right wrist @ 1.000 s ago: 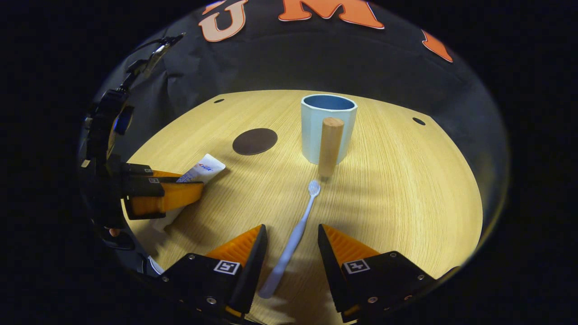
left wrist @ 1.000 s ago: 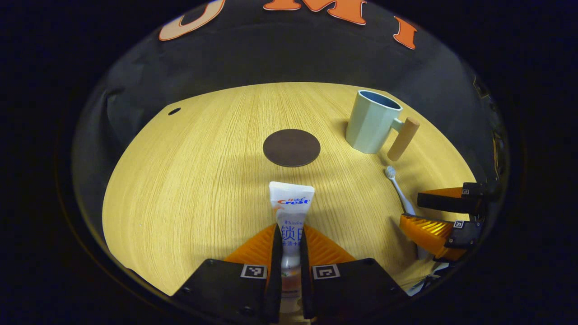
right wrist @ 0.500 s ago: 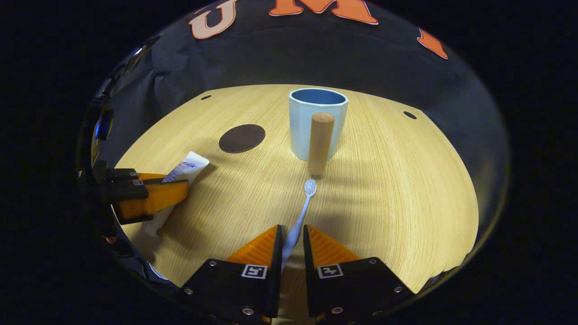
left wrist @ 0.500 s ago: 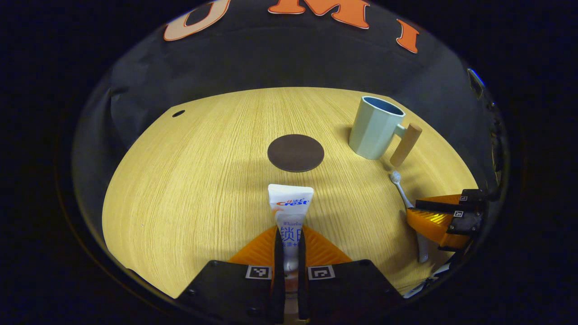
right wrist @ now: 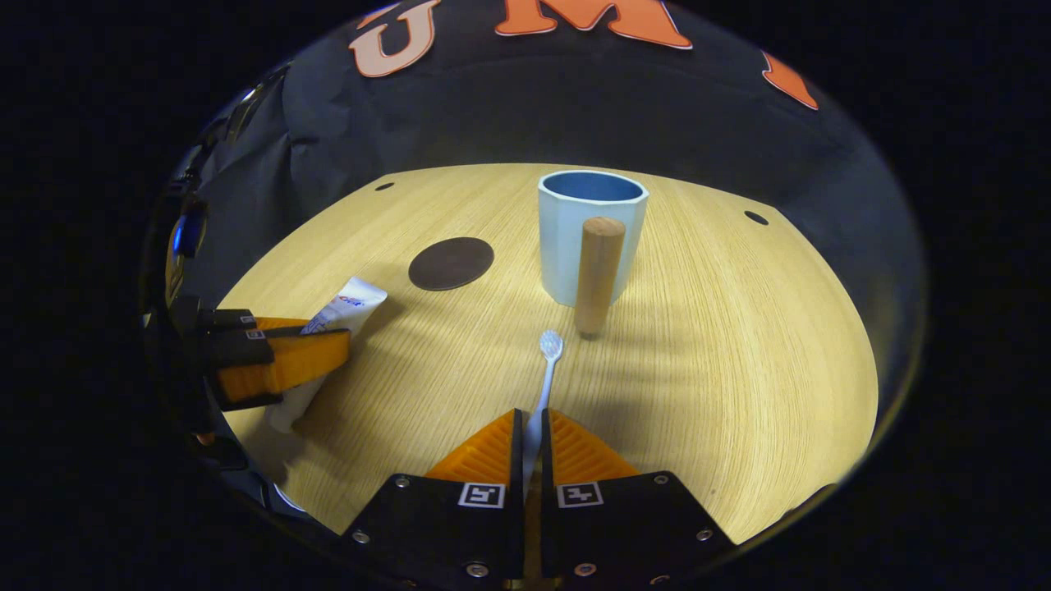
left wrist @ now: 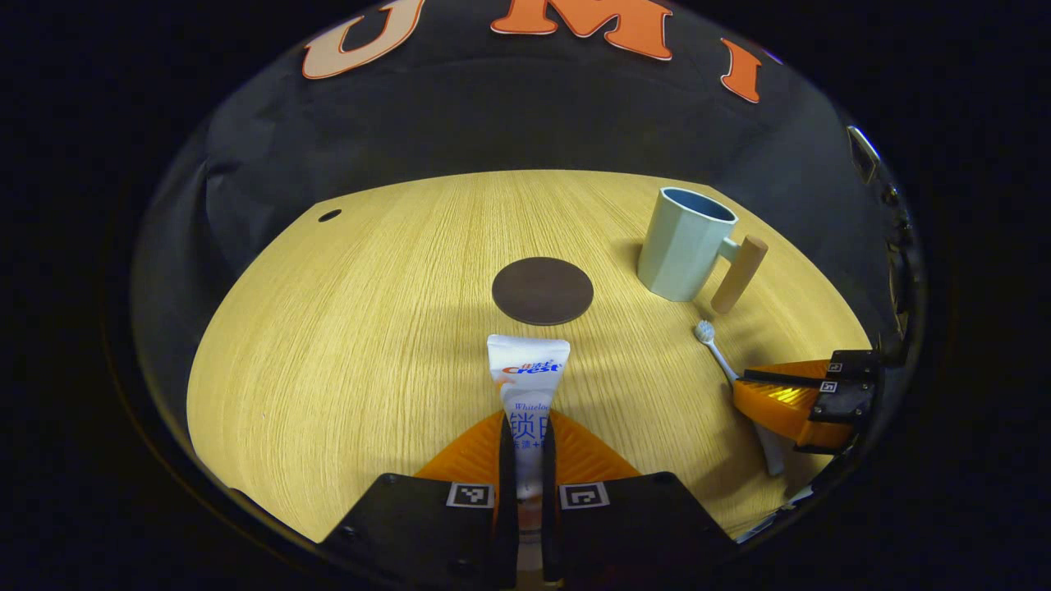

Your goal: Put the toothbrush and toothpaste on the desktop into the cup, then pick up the cup and place it on the coaster on the desktop.

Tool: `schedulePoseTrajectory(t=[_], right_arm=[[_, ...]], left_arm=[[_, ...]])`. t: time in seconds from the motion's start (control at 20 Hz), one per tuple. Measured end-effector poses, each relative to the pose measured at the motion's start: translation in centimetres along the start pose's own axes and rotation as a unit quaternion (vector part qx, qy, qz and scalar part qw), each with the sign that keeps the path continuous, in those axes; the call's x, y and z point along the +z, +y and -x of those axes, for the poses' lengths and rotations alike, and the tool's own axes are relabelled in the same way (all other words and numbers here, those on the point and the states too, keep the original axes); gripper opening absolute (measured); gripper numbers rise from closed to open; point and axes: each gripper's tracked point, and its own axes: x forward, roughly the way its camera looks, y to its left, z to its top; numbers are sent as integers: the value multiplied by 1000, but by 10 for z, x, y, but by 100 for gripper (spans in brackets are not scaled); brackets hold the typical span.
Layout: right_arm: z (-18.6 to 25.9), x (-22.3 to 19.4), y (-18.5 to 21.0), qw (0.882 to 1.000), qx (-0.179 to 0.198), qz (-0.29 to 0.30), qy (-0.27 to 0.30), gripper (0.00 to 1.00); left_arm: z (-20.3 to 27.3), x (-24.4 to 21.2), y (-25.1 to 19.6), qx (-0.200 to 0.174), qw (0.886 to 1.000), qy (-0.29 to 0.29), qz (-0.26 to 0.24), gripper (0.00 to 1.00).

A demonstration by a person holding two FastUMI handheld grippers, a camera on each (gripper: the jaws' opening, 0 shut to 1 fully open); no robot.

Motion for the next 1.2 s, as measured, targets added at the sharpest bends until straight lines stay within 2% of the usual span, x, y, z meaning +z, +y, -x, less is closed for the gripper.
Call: schedulePoseTrajectory(t=[0.25, 0.75, 1.2], right_arm=[[12, 15, 1, 999, 18, 15, -34, 9], [36, 44, 1, 994, 45, -1, -96, 8], [57, 87, -11, 983, 57, -14, -172, 8]], left_arm=[[0, 0, 1, 3, 1000, -9, 2, 15], [14, 13, -3, -2, 1000, -30, 4, 15], [39, 34, -1, -7, 998, -68, 5, 15]])
